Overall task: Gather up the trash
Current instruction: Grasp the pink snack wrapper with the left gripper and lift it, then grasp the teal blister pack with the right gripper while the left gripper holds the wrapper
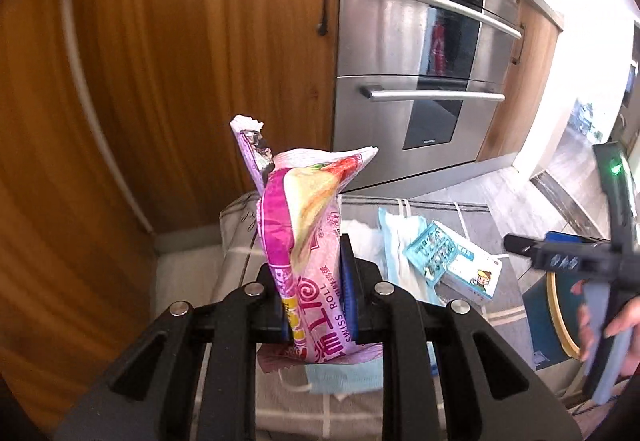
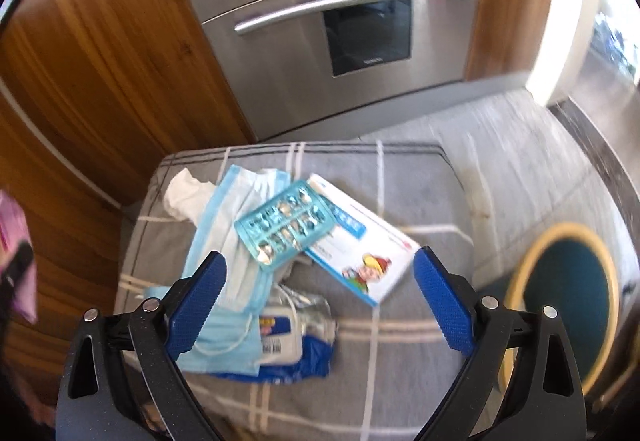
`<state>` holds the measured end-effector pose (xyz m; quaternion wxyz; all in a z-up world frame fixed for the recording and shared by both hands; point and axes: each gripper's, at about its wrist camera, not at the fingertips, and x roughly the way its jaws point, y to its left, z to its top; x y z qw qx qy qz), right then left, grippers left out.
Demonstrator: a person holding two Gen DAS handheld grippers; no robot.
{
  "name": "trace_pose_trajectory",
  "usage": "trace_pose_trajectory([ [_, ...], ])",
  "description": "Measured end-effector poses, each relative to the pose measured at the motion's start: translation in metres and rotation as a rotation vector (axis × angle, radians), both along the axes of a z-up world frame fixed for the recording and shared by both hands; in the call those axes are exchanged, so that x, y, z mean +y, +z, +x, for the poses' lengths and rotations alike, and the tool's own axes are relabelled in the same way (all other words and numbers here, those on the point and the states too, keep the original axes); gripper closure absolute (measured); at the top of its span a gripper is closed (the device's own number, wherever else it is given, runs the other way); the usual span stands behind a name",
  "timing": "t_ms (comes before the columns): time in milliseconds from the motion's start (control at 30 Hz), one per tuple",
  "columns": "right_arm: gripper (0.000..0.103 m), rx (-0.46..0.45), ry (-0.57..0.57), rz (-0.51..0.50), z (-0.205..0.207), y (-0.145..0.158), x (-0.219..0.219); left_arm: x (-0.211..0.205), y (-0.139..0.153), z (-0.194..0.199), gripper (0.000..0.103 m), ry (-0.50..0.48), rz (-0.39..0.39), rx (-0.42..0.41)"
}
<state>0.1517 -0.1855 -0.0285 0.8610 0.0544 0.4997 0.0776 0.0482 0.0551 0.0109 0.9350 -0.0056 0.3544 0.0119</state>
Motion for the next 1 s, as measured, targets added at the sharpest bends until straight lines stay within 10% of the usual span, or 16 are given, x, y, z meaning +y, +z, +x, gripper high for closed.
trace_pose_trajectory([
  [1000,0.007,0.106,0.388,-0.102,0.065,-0.106,0.072,-0.012,-0.044,0.047,0.084,-0.069,-0.017,0.132],
])
